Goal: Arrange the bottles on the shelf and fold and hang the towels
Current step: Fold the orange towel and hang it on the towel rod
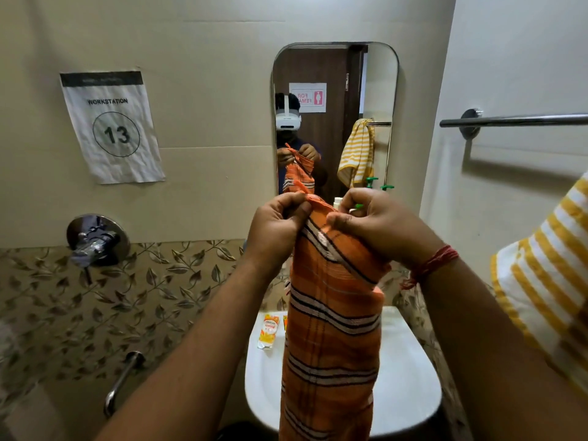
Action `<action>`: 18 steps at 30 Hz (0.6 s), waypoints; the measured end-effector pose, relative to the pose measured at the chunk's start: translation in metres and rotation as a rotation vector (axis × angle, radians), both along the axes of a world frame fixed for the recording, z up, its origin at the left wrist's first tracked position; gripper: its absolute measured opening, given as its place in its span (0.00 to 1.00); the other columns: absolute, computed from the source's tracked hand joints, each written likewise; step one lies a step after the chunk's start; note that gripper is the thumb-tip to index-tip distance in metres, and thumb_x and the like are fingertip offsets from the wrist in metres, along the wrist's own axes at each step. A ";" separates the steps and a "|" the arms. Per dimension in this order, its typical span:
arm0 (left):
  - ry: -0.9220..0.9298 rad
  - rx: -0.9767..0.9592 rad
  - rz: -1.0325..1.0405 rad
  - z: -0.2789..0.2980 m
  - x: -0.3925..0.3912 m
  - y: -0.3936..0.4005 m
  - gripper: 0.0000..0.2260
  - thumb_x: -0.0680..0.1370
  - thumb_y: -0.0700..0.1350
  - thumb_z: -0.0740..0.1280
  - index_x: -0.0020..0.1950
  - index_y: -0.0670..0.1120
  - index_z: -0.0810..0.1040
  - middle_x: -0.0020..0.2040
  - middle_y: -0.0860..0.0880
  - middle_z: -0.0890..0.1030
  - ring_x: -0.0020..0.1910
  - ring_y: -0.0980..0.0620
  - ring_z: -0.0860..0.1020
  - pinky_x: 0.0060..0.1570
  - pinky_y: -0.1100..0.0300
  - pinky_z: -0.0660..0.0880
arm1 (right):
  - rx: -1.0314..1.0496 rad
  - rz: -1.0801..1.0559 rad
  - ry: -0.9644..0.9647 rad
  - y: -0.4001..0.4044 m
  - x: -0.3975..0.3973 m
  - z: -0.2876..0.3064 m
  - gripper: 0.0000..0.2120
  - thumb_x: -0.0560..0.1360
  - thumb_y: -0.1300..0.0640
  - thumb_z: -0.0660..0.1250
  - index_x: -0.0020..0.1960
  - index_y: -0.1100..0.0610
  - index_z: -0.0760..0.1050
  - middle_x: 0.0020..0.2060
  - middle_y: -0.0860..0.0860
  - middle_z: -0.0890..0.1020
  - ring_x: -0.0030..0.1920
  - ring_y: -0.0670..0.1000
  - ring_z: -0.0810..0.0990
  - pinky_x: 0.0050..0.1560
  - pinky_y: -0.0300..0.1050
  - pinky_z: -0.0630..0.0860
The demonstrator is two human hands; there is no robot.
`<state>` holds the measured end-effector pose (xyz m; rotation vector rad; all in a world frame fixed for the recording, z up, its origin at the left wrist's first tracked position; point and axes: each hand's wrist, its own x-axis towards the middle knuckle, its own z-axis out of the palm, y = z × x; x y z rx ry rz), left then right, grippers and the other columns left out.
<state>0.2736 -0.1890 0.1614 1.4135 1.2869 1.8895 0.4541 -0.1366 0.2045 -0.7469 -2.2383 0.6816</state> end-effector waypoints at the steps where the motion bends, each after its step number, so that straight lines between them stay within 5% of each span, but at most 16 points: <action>1: -0.020 -0.008 0.022 0.000 -0.003 0.001 0.10 0.81 0.41 0.67 0.62 0.43 0.80 0.57 0.43 0.83 0.56 0.44 0.83 0.54 0.51 0.81 | -0.049 0.039 -0.070 0.002 0.004 0.000 0.12 0.73 0.46 0.72 0.48 0.54 0.77 0.45 0.54 0.83 0.47 0.54 0.84 0.48 0.53 0.83; 7: -0.020 -0.026 0.064 -0.001 -0.003 0.003 0.09 0.82 0.43 0.65 0.60 0.45 0.80 0.54 0.43 0.84 0.53 0.47 0.84 0.54 0.50 0.82 | -0.207 0.184 -0.281 0.002 0.018 0.004 0.21 0.70 0.43 0.71 0.58 0.53 0.78 0.50 0.52 0.85 0.50 0.51 0.85 0.52 0.55 0.83; 10: 0.018 -0.034 0.062 -0.004 -0.005 0.002 0.09 0.82 0.43 0.64 0.60 0.44 0.80 0.51 0.44 0.84 0.47 0.51 0.84 0.51 0.53 0.83 | 0.105 0.109 -0.490 -0.004 0.026 0.016 0.16 0.75 0.51 0.71 0.61 0.51 0.75 0.50 0.46 0.81 0.52 0.48 0.82 0.52 0.48 0.83; 14: -0.013 0.005 0.080 -0.003 -0.007 -0.002 0.08 0.83 0.42 0.63 0.59 0.43 0.79 0.46 0.48 0.84 0.43 0.56 0.84 0.43 0.64 0.80 | 0.513 0.076 -0.375 -0.013 0.032 0.027 0.07 0.77 0.53 0.67 0.55 0.48 0.75 0.43 0.40 0.78 0.44 0.43 0.80 0.43 0.39 0.80; 16: -0.020 0.031 0.094 -0.002 -0.008 -0.004 0.07 0.83 0.42 0.63 0.57 0.46 0.79 0.46 0.49 0.84 0.43 0.58 0.84 0.42 0.66 0.79 | 0.472 0.061 -0.395 -0.010 0.031 0.029 0.02 0.78 0.52 0.66 0.50 0.46 0.74 0.42 0.40 0.76 0.44 0.43 0.79 0.43 0.37 0.77; 18: 0.004 0.037 0.105 -0.003 -0.006 -0.006 0.06 0.83 0.42 0.63 0.56 0.47 0.79 0.46 0.49 0.84 0.44 0.57 0.84 0.44 0.64 0.80 | 0.336 0.030 -0.531 -0.005 0.030 0.030 0.07 0.79 0.52 0.66 0.43 0.43 0.71 0.42 0.42 0.77 0.46 0.45 0.79 0.46 0.39 0.77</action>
